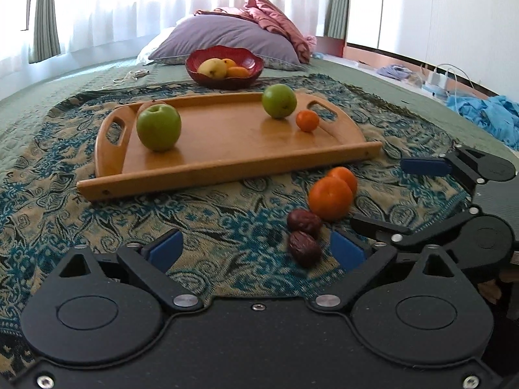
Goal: Organize fruits
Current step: 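Grasp a dark red date with the left gripper while the right gripper grasps a tangerine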
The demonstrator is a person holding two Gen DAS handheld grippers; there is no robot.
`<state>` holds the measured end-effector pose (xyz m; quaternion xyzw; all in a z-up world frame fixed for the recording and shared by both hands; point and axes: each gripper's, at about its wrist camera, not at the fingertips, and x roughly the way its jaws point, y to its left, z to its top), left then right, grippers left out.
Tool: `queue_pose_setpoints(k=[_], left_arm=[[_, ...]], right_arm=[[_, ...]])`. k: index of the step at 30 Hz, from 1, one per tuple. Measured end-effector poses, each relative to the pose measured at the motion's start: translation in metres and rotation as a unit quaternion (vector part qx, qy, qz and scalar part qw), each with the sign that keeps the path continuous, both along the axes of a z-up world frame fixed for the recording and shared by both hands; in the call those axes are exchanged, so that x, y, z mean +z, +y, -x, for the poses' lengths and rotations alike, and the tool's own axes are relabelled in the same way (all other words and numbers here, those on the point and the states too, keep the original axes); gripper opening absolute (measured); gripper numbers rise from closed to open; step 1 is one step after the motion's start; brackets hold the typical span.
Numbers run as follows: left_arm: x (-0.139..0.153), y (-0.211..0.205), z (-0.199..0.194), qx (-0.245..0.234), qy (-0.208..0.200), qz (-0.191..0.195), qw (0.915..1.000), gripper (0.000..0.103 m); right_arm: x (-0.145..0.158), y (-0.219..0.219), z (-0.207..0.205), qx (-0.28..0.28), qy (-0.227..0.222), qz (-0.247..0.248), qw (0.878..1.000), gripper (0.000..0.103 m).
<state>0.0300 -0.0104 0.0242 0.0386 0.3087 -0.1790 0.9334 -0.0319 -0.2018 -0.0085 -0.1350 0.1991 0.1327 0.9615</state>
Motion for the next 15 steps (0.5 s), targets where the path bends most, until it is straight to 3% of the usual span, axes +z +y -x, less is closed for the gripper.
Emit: queue_pose_setpoints(k=[4, 6, 15], left_arm=[[-0.002, -0.001, 0.000, -0.004, 0.011, 0.005, 0.9999, 0.081], [-0.003, -0.001, -0.002, -0.003, 0.022, 0.012, 0.9997, 0.068], [-0.005, -0.008, -0.002, -0.029, 0.039, 0.041, 0.9979, 0.042]], right_arm=[[-0.003, 0.004, 0.002, 0.004, -0.003, 0.004, 1.000, 0.098], [-0.005, 0.007, 0.002, 0.008, -0.005, 0.010, 1.000, 0.097], [-0.011, 0.015, 0.007, 0.019, -0.009, 0.010, 1.000, 0.085]])
